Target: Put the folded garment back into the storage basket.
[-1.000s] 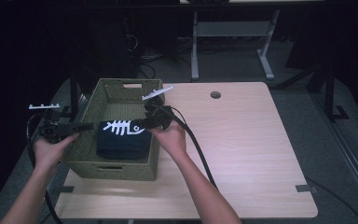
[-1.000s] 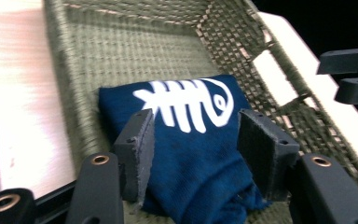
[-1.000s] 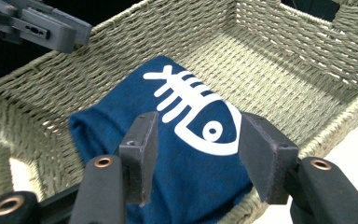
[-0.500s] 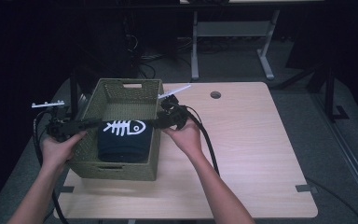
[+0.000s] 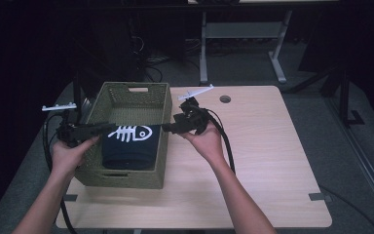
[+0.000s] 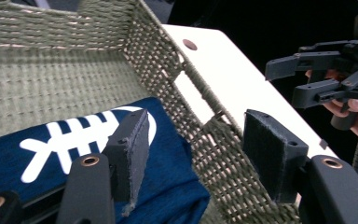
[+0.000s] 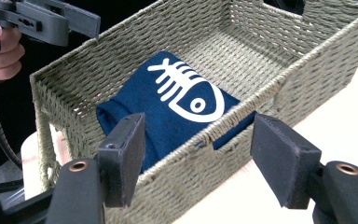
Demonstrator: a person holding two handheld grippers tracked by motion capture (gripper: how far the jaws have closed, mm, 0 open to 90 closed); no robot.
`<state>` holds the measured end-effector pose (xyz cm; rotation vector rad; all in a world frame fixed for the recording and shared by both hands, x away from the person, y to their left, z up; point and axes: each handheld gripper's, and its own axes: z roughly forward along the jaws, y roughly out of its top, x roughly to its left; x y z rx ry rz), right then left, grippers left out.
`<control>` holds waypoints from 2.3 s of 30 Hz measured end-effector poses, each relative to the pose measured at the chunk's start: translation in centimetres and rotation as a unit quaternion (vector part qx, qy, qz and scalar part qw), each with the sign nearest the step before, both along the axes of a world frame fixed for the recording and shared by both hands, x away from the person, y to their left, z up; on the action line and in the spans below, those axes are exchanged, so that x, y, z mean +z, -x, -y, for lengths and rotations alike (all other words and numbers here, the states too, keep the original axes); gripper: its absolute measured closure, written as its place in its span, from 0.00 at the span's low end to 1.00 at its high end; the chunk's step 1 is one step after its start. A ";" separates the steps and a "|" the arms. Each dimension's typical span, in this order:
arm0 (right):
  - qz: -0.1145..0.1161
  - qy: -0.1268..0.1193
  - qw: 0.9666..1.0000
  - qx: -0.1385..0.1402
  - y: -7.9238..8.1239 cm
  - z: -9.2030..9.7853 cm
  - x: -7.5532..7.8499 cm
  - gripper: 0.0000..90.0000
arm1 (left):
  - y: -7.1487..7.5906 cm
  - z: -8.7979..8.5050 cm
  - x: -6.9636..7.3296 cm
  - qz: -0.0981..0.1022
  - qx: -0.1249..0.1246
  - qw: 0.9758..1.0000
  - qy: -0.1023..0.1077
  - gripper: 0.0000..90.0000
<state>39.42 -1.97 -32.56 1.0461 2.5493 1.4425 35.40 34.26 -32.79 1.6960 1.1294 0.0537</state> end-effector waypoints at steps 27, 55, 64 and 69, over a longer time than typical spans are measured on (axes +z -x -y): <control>0.008 -0.004 1.000 -0.017 0.4 5.3 0.3 0.32 | 0.1 4.0 0.6 0.006 -0.031 1.000 0.004 0.40; 0.004 -0.003 0.998 -0.057 1.6 12.0 -0.1 0.27 | 0.0 11.0 0.8 0.012 -0.079 0.997 0.002 0.32; -0.001 -0.008 0.998 -0.069 2.4 14.9 -0.9 0.27 | 0.3 13.7 0.8 0.016 -0.085 0.996 -0.006 0.31; 0.000 -0.012 0.997 -0.075 2.9 16.4 -1.2 0.27 | 0.8 15.4 0.9 0.023 -0.091 0.996 -0.008 0.30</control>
